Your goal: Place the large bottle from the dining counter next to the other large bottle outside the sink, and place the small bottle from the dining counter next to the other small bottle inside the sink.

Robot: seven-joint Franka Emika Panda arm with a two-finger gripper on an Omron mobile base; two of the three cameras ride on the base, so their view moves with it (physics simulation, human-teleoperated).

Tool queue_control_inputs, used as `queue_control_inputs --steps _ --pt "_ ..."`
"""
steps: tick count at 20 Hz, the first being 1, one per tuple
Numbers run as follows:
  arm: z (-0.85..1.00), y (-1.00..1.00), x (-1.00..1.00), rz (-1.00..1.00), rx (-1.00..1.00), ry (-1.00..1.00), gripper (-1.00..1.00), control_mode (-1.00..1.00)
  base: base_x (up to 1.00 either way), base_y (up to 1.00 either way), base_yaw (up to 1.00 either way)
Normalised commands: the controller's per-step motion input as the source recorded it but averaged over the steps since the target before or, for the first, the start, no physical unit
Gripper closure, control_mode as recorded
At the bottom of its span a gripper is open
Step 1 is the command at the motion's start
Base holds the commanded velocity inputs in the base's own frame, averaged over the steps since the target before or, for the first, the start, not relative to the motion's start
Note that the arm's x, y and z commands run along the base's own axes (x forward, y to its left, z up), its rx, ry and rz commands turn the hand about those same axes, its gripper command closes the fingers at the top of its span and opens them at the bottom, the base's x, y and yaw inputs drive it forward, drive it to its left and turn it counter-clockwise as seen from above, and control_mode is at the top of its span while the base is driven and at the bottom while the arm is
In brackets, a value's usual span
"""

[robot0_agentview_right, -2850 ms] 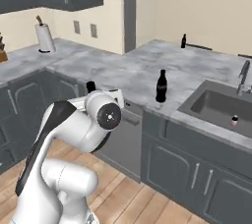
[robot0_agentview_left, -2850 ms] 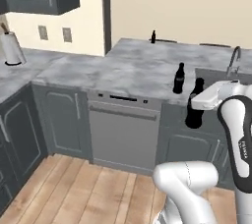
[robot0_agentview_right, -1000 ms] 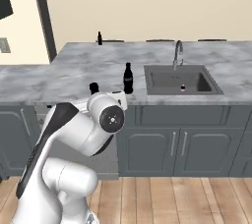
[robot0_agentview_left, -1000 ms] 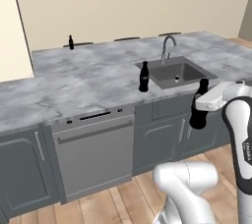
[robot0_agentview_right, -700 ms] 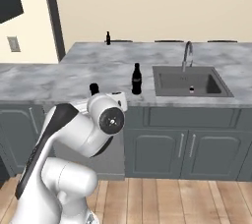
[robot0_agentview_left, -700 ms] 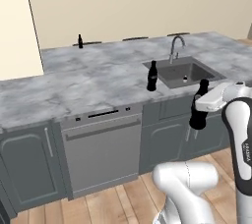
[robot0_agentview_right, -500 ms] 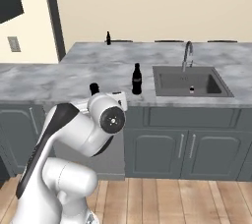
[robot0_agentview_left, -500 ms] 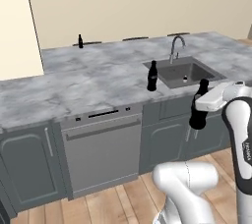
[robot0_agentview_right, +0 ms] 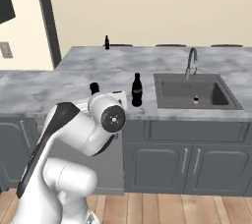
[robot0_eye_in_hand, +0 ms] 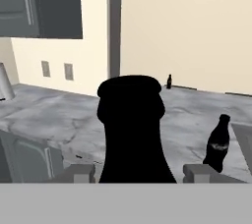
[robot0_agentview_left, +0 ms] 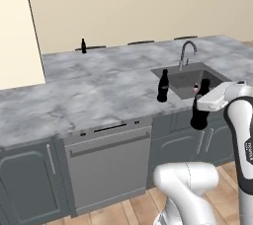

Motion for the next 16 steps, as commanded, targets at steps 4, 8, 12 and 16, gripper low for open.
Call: queue_control_inputs --steps 4,8,12,16 --pt "0.00 0.00 0.00 0.00 0.00 0.00 1.00 1.00 0.60 0.20 0.00" --pt "0.00 0.00 0.00 0.00 0.00 0.00 1.00 1.00 0.55 0.21 0.00" --pt "0.00 0.00 0.00 0.00 0.00 0.00 1.00 1.00 0.35 0.22 0.00" --pt "0.00 0.02 0.02 0.00 0.00 -0.01 1.00 -1.00 0.00 0.00 0.00"
